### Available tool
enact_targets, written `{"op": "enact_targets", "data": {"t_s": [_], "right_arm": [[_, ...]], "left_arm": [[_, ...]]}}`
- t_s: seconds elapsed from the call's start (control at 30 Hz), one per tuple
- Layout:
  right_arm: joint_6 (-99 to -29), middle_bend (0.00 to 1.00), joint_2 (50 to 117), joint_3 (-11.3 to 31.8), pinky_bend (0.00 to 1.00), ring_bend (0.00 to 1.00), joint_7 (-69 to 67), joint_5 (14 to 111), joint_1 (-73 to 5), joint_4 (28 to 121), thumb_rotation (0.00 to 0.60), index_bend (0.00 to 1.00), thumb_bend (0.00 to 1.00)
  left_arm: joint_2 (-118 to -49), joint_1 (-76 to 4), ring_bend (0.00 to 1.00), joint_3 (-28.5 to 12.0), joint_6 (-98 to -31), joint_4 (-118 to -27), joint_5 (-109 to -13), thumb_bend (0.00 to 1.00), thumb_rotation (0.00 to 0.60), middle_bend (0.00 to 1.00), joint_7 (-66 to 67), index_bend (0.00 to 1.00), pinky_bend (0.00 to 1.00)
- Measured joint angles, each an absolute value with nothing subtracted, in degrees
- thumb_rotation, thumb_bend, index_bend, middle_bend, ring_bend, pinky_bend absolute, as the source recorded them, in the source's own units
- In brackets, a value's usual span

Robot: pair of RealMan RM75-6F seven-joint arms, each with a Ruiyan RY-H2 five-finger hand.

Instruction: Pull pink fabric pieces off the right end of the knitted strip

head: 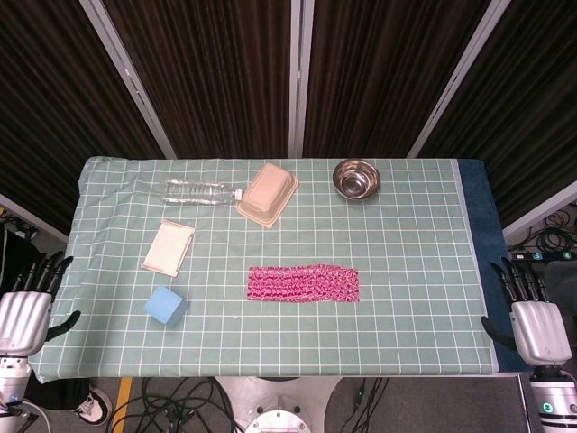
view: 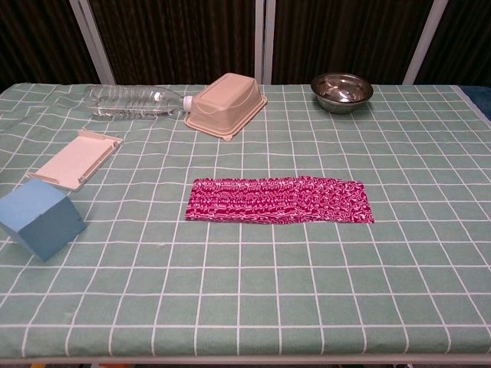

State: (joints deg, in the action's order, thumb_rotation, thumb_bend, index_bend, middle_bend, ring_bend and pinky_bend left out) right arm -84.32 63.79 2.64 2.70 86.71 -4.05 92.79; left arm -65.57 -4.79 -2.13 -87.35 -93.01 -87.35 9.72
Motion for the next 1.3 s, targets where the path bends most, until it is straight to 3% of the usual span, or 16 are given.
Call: {"op": "enact_targets", "data": {"t_s": [0.8, 0.87, 0.9, 0.97, 1.03, 1.07, 1.13, 1.3], "right_arm": [[-81.24, 0.0, 64.58, 2.44, 0.0, 0.0, 2.81, 85.49, -5.19, 90.25, 0.6, 0.0, 0.19], [-80.96, 0.01, 64.55, 2.43, 0.03, 0.02, 2.85, 85.56, -5.36, 90.31, 0.6, 0.0, 0.2], [-80.68, 0.04, 64.49, 2.41, 0.11, 0.07, 2.94, 85.64, -5.55, 90.38, 0.6, 0.0, 0.21], [-80.27, 0.13, 64.44, 2.37, 0.36, 0.29, 3.06, 85.85, -5.91, 90.47, 0.6, 0.0, 0.29], [-79.59, 0.23, 64.36, 2.29, 0.56, 0.51, 3.3, 86.02, -6.29, 90.62, 0.6, 0.0, 0.41], [-79.16, 0.25, 64.31, 2.22, 0.6, 0.56, 3.43, 86.1, -6.51, 90.72, 0.6, 0.0, 0.47], [-77.88, 0.27, 64.23, 2.01, 0.65, 0.6, 3.86, 86.36, -7.18, 91.0, 0.6, 0.0, 0.63], [-76.72, 0.28, 65.56, 2.11, 0.65, 0.56, 5.63, 87.35, -8.92, 91.03, 0.6, 0.0, 0.89]], "left_arm": [[-67.44, -4.96, 0.0, -1.53, -85.92, -90.38, -87.04, 0.19, 0.6, 0.08, 8.09, 0.09, 0.15], [-67.65, -5.12, 0.0, -1.55, -85.69, -90.12, -87.01, 0.19, 0.6, 0.08, 7.93, 0.09, 0.15], [-67.64, -5.15, 0.0, -1.55, -85.69, -90.1, -87.09, 0.19, 0.6, 0.08, 7.94, 0.09, 0.15], [-67.57, -5.19, 0.0, -1.55, -85.81, -90.07, -87.3, 0.19, 0.6, 0.08, 8.04, 0.09, 0.15], [-67.51, -5.15, 0.0, -1.58, -86.0, -90.07, -87.35, 0.19, 0.6, 0.07, 8.05, 0.09, 0.15], [-67.47, -5.08, 0.0, -1.58, -86.1, -90.07, -87.36, 0.19, 0.6, 0.07, 7.98, 0.09, 0.15], [-67.42, -4.99, 0.0, -1.54, -86.15, -90.06, -87.33, 0.19, 0.6, 0.07, 7.85, 0.09, 0.15], [-67.49, -4.87, 0.0, -1.49, -85.97, -89.73, -86.95, 0.19, 0.6, 0.07, 7.46, 0.09, 0.15]]}}
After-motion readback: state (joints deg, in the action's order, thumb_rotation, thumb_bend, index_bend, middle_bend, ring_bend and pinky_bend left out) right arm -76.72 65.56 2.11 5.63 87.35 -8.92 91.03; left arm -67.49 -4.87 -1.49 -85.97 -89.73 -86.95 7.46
